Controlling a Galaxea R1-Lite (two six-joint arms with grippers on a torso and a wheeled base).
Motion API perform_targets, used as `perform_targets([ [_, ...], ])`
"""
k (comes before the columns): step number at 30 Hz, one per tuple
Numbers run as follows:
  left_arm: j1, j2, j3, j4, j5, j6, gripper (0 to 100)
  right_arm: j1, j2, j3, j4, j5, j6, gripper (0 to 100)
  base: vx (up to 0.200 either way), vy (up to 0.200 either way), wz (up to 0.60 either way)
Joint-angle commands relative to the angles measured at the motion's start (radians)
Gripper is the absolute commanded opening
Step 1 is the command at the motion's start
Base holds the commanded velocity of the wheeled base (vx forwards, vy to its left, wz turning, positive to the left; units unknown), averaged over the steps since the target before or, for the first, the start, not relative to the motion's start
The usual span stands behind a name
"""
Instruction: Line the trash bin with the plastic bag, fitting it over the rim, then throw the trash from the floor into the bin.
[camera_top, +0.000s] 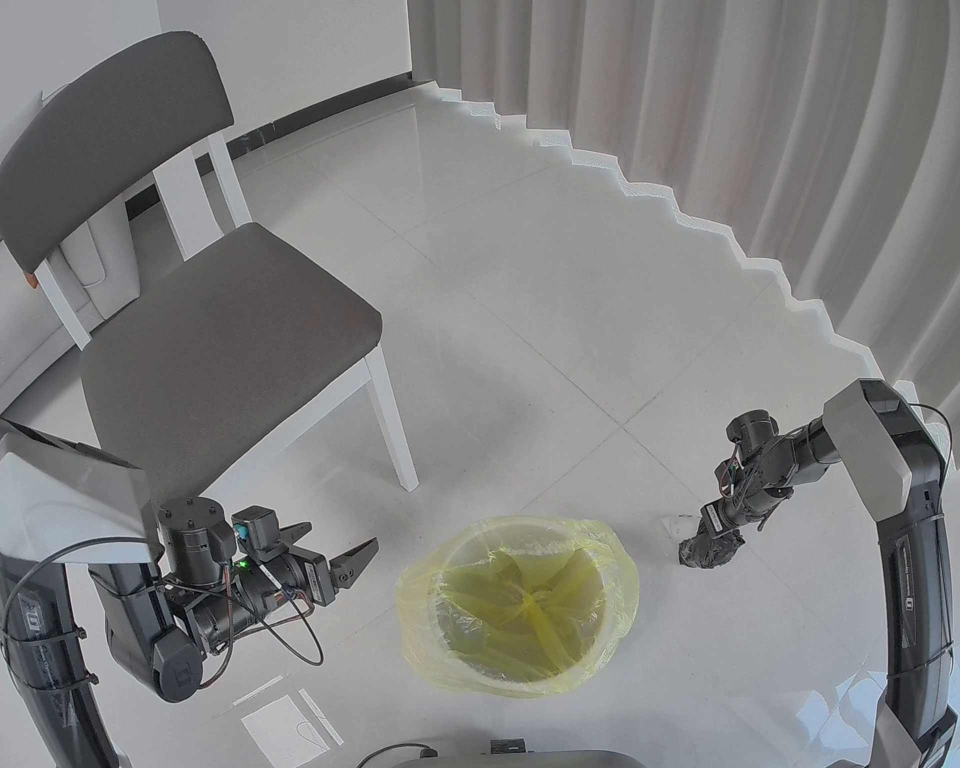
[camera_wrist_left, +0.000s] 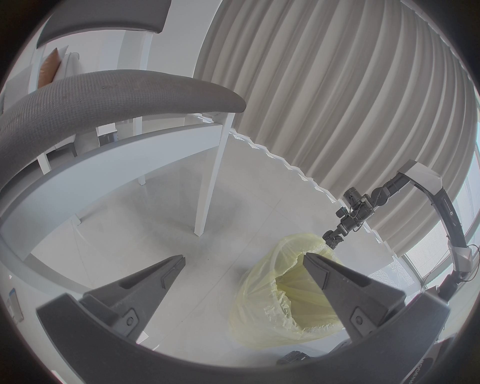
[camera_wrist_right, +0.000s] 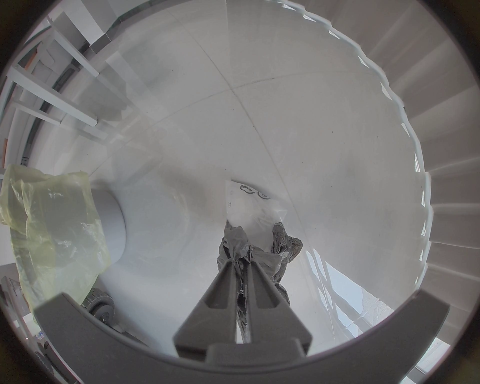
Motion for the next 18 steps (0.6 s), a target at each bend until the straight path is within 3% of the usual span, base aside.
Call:
perform_targets([
  [1,-0.002,0.003,0.000,-0.018,0.000,-0.001,100,-0.001,-0.002,0.001,0.001,0.000,-0.003,0,0.000,0.000,0.00],
  [10,-0.003,0.009,0.006,-0.018,-0.001,-0.001,100,-0.003,-0.139,0.113,-0.013,0.008,0.000,0,0.000,0.000,0.00],
  [18,-0.009,0.006,0.012,-0.018,0.003,-0.004,100,0.008,-0.420,0.382,-0.124,0.056,-0.016,0,0.000,0.000,0.00],
])
